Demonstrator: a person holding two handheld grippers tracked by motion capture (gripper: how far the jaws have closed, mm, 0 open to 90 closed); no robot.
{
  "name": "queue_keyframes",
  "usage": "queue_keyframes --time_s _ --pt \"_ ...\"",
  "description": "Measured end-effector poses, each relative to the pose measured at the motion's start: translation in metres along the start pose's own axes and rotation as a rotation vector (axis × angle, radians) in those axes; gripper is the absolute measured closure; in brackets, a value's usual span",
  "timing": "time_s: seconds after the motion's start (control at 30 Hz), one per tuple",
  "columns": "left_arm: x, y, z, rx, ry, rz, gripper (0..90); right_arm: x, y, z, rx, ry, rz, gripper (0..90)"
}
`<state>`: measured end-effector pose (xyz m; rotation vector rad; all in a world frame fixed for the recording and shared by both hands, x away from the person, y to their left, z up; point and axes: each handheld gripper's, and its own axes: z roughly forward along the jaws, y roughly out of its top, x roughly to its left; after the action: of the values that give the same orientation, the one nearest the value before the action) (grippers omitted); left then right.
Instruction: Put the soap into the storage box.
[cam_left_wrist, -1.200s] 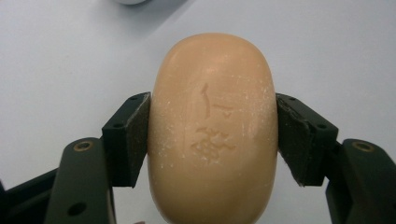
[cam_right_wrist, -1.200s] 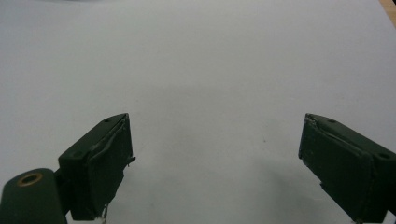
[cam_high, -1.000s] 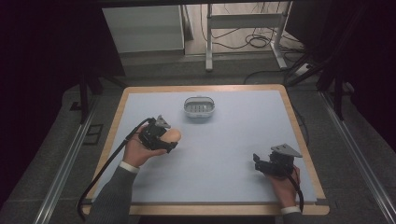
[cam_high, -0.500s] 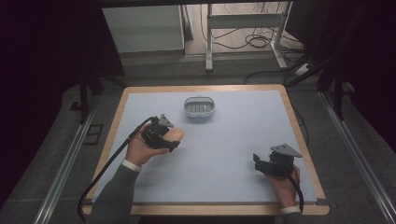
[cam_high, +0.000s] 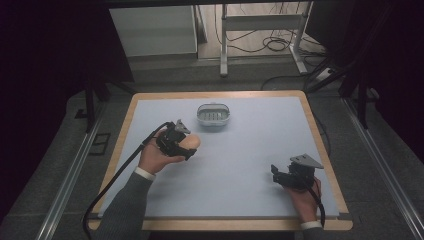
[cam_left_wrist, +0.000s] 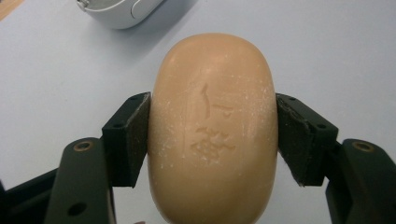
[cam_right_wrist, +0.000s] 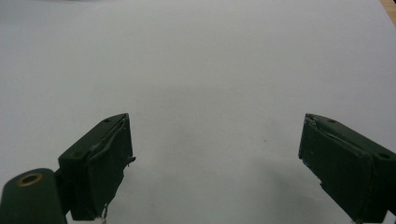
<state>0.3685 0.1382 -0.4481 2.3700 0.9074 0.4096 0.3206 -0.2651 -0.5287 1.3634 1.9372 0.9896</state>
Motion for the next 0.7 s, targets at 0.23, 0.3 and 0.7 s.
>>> queue_keyframes --time_s 0.23,0.3,0.7 --pt "0.0001 0.0029 0.0006 -0.001 0.001 -0.001 32.5 0.0000 0.0001 0.0002 0.001 0.000 -0.001 9.9" --pt "-0.0005 0.0039 0.0011 -0.007 -0.004 -0.003 32.5 -0.0001 0.0001 0.0003 0.002 0.000 -0.004 9.9" --pt "0.0015 0.0075 0.0043 0.000 -0.002 -0.002 32.4 0.0000 0.0001 0.0001 0.001 -0.001 0.002 9.9"
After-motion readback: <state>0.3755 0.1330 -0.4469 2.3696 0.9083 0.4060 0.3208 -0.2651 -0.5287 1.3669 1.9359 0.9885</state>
